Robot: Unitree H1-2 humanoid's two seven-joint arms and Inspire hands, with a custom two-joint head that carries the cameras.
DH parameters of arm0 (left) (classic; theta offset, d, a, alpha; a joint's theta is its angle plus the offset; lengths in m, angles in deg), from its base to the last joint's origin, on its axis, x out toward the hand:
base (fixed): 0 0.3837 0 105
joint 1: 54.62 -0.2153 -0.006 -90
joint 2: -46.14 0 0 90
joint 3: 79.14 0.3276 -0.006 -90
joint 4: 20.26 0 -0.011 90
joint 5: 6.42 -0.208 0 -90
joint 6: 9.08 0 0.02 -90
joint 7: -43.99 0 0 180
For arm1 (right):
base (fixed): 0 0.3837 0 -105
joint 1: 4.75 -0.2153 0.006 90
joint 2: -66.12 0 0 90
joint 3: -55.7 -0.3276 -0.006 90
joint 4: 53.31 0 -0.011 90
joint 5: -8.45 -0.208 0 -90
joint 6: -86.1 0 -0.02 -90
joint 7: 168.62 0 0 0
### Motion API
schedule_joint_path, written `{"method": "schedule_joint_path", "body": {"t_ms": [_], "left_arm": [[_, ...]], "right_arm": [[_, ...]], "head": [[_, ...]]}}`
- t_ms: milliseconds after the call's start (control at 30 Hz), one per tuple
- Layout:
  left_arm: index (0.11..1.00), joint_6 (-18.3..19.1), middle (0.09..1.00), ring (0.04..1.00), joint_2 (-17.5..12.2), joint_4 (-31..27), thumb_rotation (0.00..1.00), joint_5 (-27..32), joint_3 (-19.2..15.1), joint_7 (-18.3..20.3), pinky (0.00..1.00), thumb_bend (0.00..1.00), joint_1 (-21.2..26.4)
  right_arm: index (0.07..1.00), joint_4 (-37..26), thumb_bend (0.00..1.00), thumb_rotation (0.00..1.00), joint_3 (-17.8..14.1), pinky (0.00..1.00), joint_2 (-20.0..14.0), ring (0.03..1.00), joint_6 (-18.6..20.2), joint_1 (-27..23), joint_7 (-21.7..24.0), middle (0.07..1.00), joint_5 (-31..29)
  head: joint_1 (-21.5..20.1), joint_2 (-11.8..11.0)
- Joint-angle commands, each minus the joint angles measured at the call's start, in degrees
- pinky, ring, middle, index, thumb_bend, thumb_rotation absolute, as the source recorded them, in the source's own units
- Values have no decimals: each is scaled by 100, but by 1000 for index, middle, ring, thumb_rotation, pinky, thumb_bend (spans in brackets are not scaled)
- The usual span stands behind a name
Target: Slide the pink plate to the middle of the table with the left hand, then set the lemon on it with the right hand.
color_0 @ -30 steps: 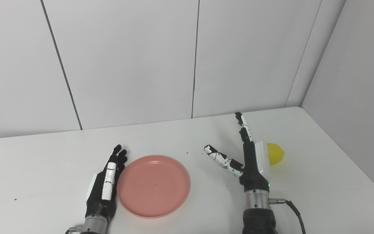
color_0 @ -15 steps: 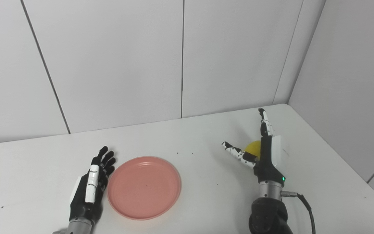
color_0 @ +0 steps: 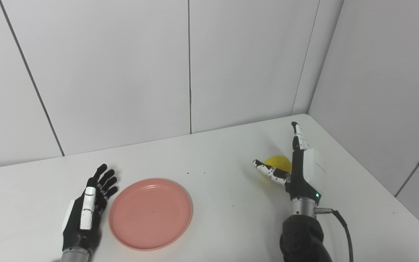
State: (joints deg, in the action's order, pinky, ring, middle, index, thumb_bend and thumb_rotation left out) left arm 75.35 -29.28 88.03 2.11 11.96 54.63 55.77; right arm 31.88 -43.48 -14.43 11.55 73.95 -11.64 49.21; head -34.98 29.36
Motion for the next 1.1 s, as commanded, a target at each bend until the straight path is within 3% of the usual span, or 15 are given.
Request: {"method": "schedule_joint_path", "body": {"t_ms": [0,467,900,1067], "left_arm": [[887,-197,899,895,-22,85,949,60,-24,81,875,734,-22],[905,-175,918,921,-43,-58,978,27,57,122,917,736,-91],[890,-137,902,901,-15,-172,958,23,26,48,889,729,-116],[897,-193,907,903,-6,-187,953,21,27,54,886,724,-121]], "right_arm": [[924,-20,912,260,-24,754,-151,865,108,-254,-8,922,1],[916,795,925,286,150,766,-423,864,275,-510,34,903,-197],[906,1432,912,258,297,807,-536,878,203,-705,-50,906,-334],[880,1698,885,217,366,774,-605,849,122,-747,-180,878,-370]], "head": [[31,9],[76,13],[72,25],[93,31]]}}
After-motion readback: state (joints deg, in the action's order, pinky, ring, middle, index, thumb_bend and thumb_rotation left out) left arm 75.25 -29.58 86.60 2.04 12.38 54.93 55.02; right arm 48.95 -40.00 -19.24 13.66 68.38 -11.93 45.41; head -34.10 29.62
